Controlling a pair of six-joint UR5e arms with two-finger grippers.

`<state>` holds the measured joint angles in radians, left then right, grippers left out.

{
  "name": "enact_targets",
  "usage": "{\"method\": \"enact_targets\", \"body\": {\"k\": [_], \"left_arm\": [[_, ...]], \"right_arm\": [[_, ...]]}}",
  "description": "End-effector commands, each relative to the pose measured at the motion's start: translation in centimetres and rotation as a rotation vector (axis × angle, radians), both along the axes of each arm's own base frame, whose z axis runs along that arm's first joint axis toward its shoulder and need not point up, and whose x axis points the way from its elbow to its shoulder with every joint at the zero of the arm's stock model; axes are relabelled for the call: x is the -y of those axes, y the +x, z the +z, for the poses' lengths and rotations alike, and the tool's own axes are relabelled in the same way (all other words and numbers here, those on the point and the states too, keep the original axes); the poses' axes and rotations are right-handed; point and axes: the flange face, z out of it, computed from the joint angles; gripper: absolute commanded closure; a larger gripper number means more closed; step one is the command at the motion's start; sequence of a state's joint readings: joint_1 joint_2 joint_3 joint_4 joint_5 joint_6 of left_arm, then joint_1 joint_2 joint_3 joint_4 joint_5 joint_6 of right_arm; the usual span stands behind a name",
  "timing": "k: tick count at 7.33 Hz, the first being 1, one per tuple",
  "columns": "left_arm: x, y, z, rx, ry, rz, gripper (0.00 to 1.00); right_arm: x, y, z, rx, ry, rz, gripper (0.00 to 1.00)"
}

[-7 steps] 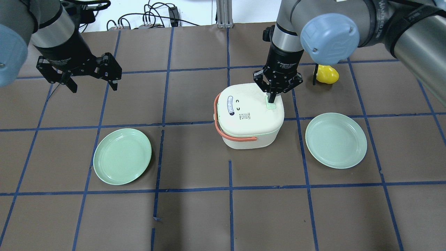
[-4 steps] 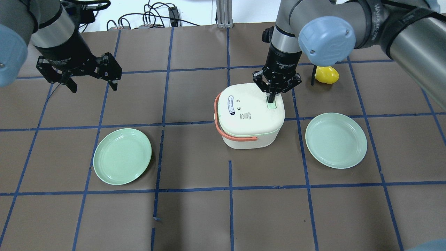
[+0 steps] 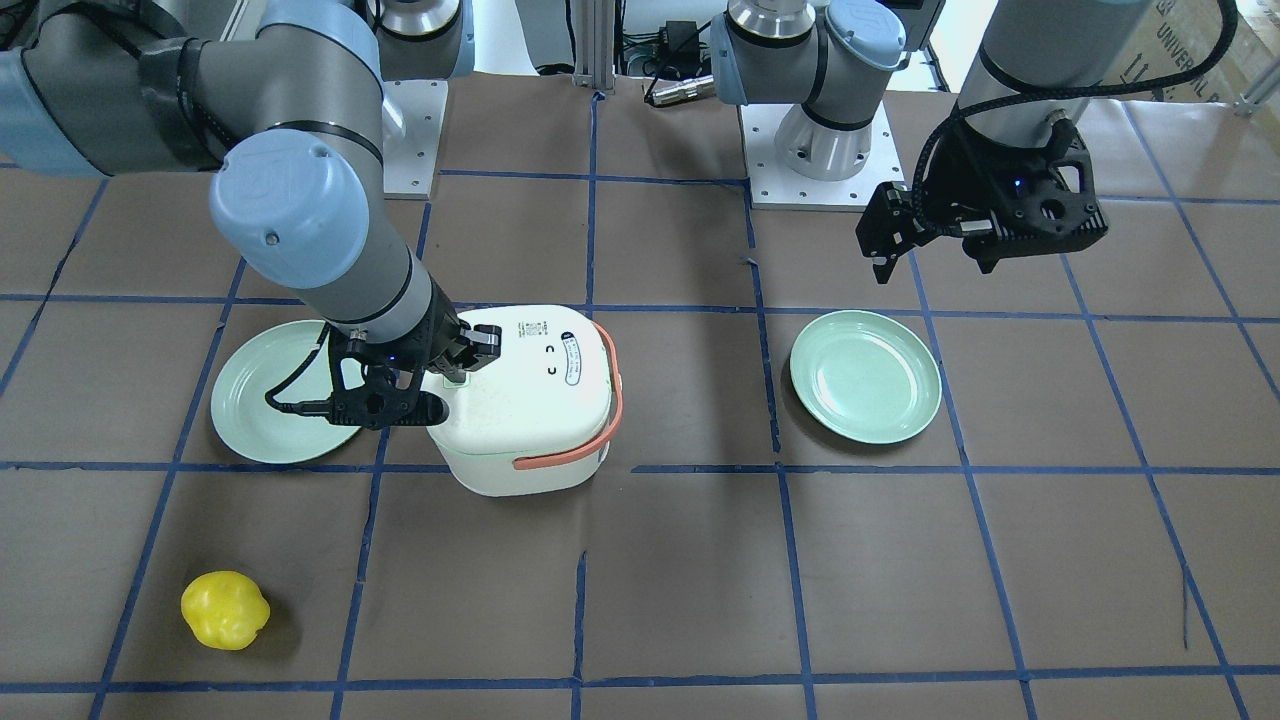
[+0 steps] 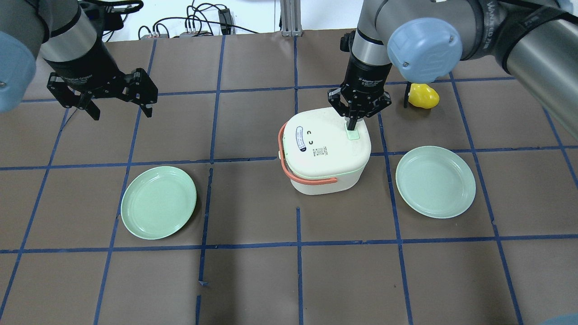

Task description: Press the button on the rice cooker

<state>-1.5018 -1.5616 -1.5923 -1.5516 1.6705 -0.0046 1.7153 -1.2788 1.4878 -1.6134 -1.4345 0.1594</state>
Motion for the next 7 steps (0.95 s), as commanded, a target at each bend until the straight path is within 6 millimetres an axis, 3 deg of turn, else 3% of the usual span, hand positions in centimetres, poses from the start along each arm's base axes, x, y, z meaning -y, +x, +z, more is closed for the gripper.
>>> {"method": "enact_targets", "body": {"k": [1,2,3,4,5,7], "left_arm": [[0.0,0.0,0.0,0.000,-0.001,0.000,0.00],[0.0,0.0,0.0,0.000,-0.001,0.000,0.00],[0.0,0.0,0.0,0.000,-0.001,0.000,0.00],[0.0,0.0,0.0,0.000,-0.001,0.000,0.00],[0.0,0.0,0.0,0.000,-0.001,0.000,0.00],[0.0,0.0,0.0,-0.001,-0.001,0.000,0.00]], "right_arm": [[-2.3,0.6,6.5,-0.010,-0.049,-0.033,0.74],[-3.3,0.6,10.6,-0.009,-0.080,-0.054,0.54],[-3.0,0.0,13.3,-0.038,-0.131,-0.053,0.27],[-2.5,-1.6,15.4,-0.113,-0.187,-0.039,0.10],[-2.8,-2.9,16.2,-0.164,-0.209,0.055,0.09],[-2.4,-6.6,15.3,-0.197,-0.164,0.092,0.09]]}}
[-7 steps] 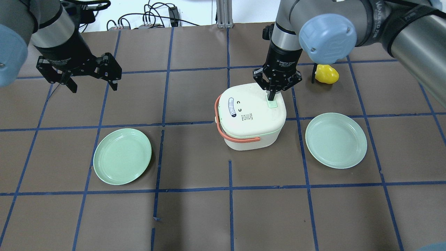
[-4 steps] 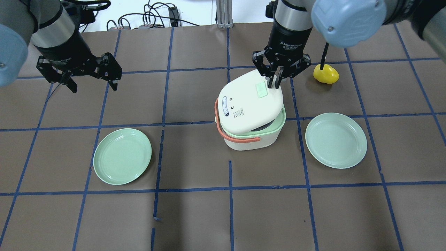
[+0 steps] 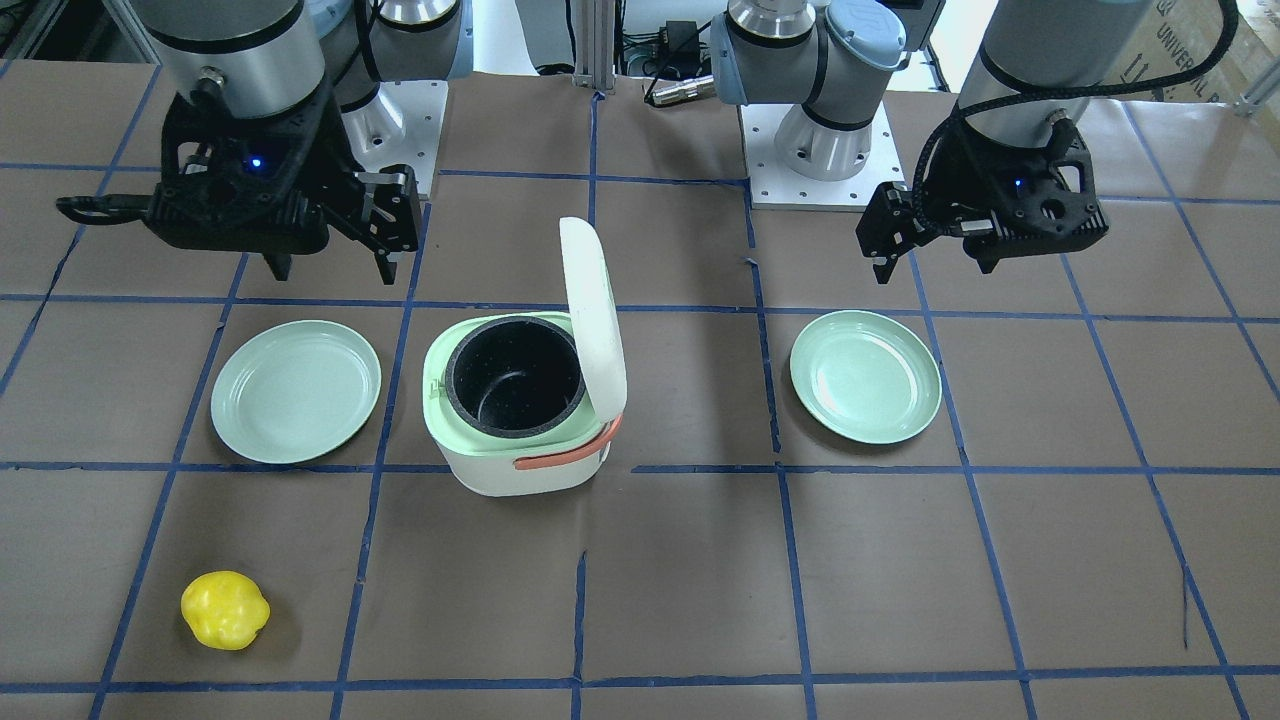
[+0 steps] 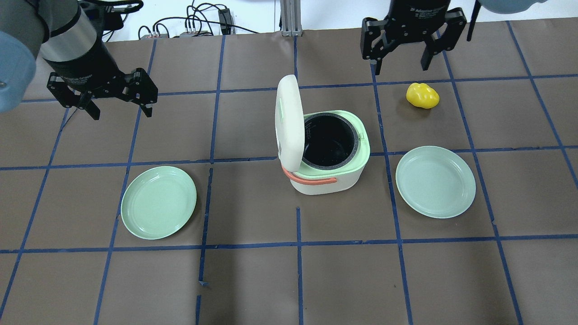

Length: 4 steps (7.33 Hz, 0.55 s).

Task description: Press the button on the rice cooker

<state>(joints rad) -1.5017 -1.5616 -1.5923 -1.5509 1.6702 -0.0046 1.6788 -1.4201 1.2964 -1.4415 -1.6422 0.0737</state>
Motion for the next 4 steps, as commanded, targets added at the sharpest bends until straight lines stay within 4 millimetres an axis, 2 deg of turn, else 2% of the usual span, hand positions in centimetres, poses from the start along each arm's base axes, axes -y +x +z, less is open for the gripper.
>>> {"method": "enact_targets", "body": {"k": [1,3,4], "left_arm": [[0.0,0.0,0.0,0.000,0.000,0.000,0.00],[0.0,0.0,0.0,0.000,0.000,0.000,0.00],[0.0,0.0,0.0,0.000,0.000,0.000,0.00]], "right_arm": [[-0.7,-2.8,-0.6,-0.017,0.033,0.045,0.09],[-2.1,-3.5,-2.3,0.004,0.060,0.037,0.10],[-2.2,-3.2,-2.8,0.048,0.072,0.036,0.10]]}}
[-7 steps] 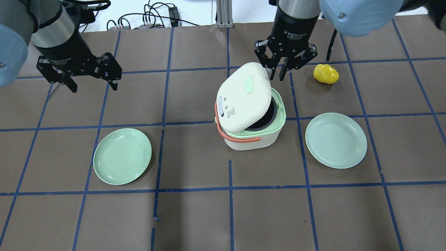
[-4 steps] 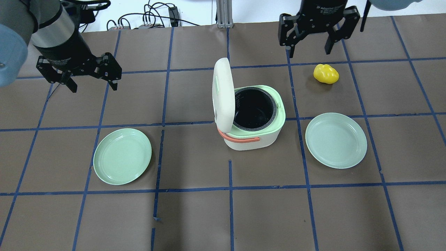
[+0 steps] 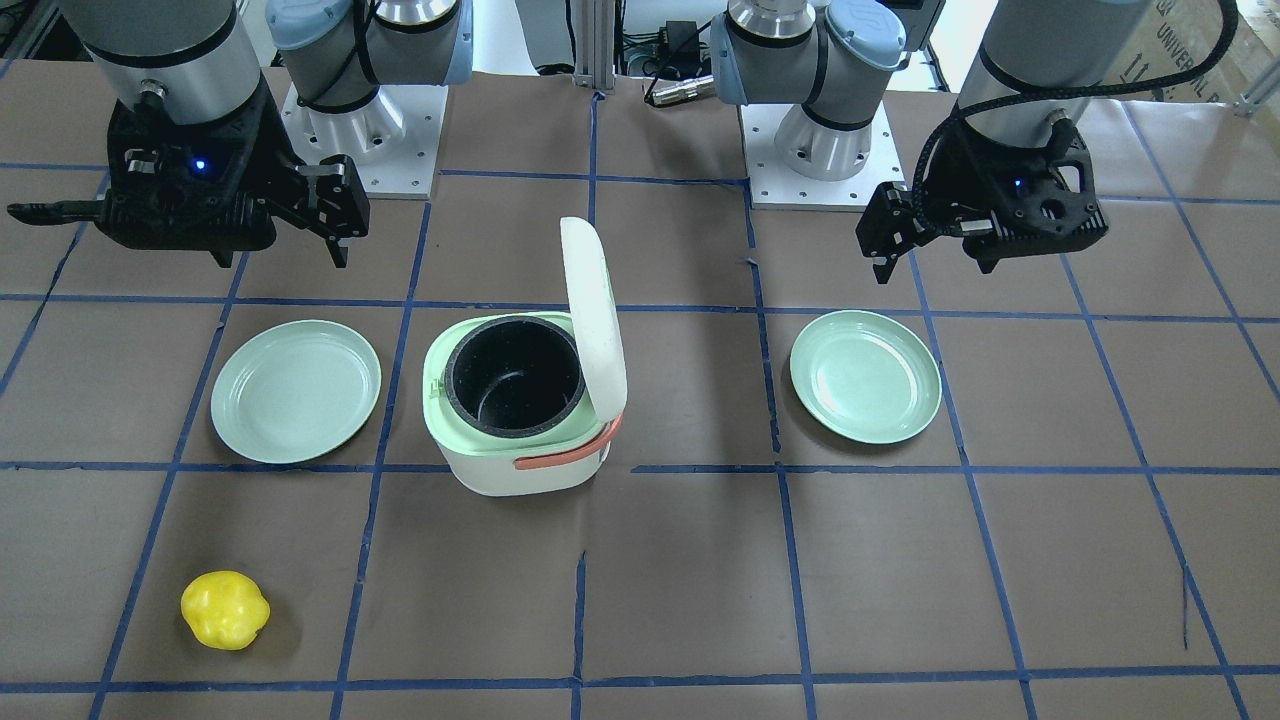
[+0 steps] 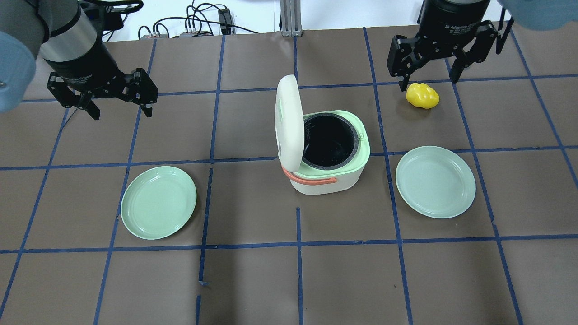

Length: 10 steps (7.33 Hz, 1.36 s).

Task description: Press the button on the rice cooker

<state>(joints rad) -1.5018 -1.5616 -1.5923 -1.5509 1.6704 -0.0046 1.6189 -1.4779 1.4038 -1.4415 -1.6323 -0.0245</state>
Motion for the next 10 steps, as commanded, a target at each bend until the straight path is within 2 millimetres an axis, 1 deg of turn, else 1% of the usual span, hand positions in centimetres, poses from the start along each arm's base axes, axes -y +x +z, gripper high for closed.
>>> {"method": "enact_targets", "body": {"k": [1,3,4,7,9,10], "left_arm": [[0.0,0.0,0.0,-0.001,0.000,0.000,0.00],[0.0,0.0,0.0,-0.001,0.000,0.000,0.00],[0.0,0.0,0.0,0.000,0.000,0.000,0.00],[0.0,0.0,0.0,0.000,0.000,0.000,0.00],[0.0,0.0,0.0,0.000,0.000,0.000,0.00],[0.0,0.0,0.0,0.000,0.000,0.000,0.00]], "right_arm": [[-0.3,-0.1,-0.8,0.047,0.018,0.015,0.10],[0.5,-2.8,-0.8,0.107,0.020,-0.022,0.09],[0.5,-3.1,-0.7,0.110,0.017,-0.018,0.08],[0.4,-2.9,-1.0,0.110,0.022,-0.018,0.06],[0.4,-2.9,-1.0,0.110,0.023,-0.020,0.01],[0.4,-2.9,-1.0,0.110,0.023,-0.020,0.00]]}}
